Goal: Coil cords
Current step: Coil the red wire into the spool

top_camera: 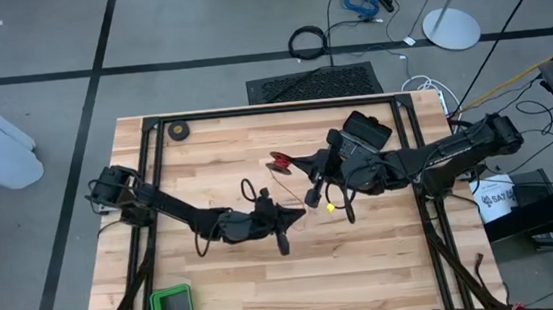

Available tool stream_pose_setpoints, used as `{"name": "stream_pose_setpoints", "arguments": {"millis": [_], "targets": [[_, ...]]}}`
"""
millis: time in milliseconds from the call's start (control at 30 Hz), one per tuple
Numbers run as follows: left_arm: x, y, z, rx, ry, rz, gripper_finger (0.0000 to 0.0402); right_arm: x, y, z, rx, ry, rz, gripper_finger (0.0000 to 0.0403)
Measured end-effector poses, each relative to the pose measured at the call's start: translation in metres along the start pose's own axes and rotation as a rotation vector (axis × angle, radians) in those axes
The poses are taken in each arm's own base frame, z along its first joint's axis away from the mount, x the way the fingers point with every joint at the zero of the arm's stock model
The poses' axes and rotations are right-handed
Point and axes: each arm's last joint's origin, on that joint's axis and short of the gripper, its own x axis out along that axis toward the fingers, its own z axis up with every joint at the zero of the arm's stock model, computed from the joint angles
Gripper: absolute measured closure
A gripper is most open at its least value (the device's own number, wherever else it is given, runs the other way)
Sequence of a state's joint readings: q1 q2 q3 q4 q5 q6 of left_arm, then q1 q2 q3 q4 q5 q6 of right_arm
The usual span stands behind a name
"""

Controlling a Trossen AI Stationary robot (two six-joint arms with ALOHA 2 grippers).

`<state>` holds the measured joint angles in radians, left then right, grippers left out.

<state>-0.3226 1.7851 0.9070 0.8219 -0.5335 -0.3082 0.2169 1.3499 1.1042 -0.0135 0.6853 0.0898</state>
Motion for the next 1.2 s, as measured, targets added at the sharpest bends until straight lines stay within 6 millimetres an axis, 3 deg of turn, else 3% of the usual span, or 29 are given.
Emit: {"name": "stream_pose_setpoints", "arguments": {"millis": [233,700,900,1200], "targets": [[0.003,0.001,0.004,-0.009,-0.015,0.001,0.0401,0.0,0.0,0.0,0.0,0.0,0.0,0.0403],[0.017,-0.024,0.032,0.03,0.046,-0.135,0.0401,-0.001,0.001,-0.004,-0.027,0.037,0.001,0.0403],[0.008,-0.032,0.056,0.08,0.14,-0.15,0.0401,-0.003,0.003,-0.009,-0.025,0.07,0.009,0.0403],[-0.013,-0.023,0.091,0.102,0.154,-0.154,0.0401,-0.007,0.008,-0.01,-0.009,0.076,0.032,0.0403]]}}
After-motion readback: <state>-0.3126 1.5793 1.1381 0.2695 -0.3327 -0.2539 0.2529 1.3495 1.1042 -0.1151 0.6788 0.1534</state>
